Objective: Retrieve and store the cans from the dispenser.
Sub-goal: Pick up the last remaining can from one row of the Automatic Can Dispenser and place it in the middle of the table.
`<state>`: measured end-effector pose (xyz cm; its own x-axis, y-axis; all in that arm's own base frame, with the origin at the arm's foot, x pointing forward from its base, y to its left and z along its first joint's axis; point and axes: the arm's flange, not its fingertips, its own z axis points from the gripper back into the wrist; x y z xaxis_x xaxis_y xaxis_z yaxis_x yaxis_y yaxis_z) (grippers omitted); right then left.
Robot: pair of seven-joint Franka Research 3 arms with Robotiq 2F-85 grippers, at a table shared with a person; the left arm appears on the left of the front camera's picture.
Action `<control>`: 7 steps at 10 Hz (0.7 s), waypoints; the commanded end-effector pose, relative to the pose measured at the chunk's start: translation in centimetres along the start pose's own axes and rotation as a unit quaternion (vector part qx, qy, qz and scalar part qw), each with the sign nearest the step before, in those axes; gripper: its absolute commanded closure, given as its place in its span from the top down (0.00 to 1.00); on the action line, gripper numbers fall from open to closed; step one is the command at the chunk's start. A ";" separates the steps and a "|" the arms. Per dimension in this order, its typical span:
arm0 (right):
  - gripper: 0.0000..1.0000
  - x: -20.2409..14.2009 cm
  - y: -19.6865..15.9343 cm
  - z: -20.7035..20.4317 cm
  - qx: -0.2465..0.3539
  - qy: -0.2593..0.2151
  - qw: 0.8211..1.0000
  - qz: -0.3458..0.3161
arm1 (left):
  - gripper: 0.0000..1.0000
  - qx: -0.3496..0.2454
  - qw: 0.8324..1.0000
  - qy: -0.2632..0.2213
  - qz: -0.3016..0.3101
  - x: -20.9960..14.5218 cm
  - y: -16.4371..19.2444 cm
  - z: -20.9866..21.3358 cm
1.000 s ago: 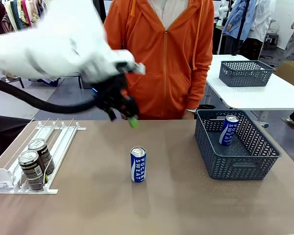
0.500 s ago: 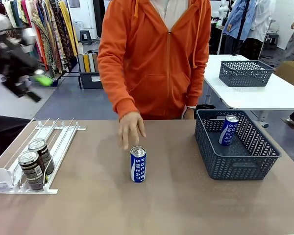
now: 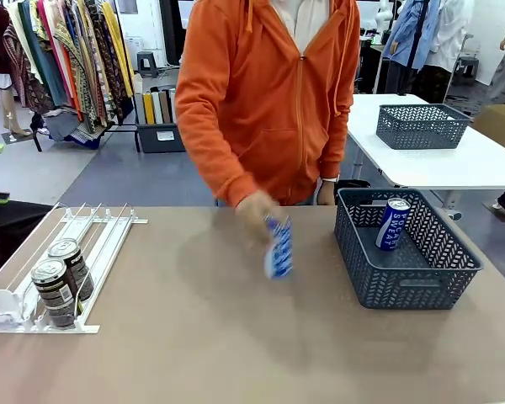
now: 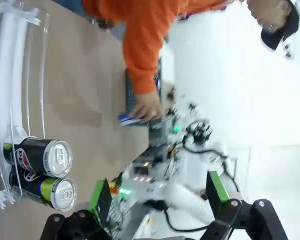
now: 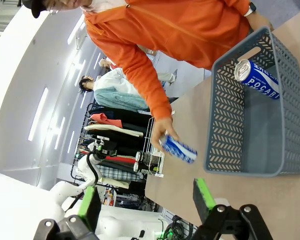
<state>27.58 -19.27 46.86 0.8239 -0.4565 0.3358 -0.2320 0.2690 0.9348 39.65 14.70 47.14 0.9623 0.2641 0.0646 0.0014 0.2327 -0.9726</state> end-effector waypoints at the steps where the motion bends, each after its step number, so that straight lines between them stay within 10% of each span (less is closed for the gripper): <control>1: 1.00 0.3 0.5 -0.2 0.011 -0.009 1.000 -0.001 | 1.00 -0.046 0.998 -0.049 -0.013 -3.4 1.5 0.0; 7: 1.00 0.3 0.5 -0.2 0.011 -0.009 1.000 -0.001 | 1.00 -0.023 0.999 -0.027 0.012 -1.7 1.8 0.7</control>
<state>27.59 -19.27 46.86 0.8240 -0.4564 0.3358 -0.2320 0.2690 0.9348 37.96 15.00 45.36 0.9436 0.3248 0.0641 0.0025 0.1864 -0.9825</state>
